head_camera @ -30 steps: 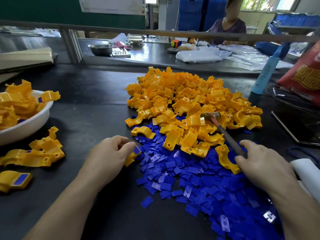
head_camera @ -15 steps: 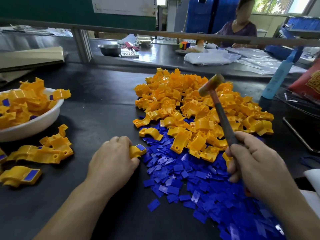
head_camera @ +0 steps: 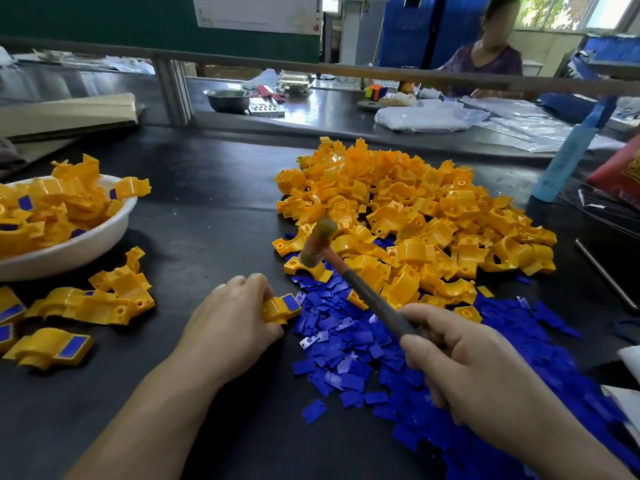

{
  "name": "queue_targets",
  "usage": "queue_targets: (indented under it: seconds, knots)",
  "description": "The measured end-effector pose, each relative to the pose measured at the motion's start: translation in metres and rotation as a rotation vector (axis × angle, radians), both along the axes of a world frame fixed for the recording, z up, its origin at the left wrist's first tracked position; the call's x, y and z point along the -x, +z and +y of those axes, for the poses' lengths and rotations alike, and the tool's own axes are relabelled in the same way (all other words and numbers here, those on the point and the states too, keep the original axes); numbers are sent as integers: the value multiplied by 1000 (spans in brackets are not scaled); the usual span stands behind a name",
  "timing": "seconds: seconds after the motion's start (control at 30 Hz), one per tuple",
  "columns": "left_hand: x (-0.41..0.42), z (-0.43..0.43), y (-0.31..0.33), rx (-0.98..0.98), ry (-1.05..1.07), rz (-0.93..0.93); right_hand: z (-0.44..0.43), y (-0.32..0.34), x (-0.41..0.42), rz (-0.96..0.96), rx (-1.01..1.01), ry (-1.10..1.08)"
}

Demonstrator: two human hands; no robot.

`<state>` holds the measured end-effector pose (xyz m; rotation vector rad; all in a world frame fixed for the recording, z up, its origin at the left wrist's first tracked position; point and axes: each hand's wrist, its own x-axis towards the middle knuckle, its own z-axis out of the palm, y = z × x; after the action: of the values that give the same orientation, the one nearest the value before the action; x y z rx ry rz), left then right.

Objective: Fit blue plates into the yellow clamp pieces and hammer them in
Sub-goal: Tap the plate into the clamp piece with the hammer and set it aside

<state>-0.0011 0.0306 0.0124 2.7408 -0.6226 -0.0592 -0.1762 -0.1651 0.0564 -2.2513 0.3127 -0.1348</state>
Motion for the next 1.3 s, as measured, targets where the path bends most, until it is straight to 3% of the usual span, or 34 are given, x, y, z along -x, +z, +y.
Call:
queue_targets:
  seconds: [0.3,0.43,0.6,0.73,0.87,1.0,1.17,1.3]
  knots:
    - [-2,-1,-4,46,22,11,11,1,3,-22,265,79]
    - [-2,-1,-4,51,30,14,12,1,3,55,363,109]
    - [-3,-1,-5,34,23,-17,16,3,4,-75,369,73]
    - [-5,-1,-5,33,22,-13,22,-3,-1,68,467,117]
    - [-5,0,-6,28,25,-22,18,-3,1,54,424,71]
    - [-6,-1,-7,28,19,-31,24,-9,-1,-114,419,11]
    - [-5,-1,-3,14,25,-5,33,-11,-9,15,476,71]
    - [-3,-2,-2,8,29,-11,23,-6,-4,8,410,30]
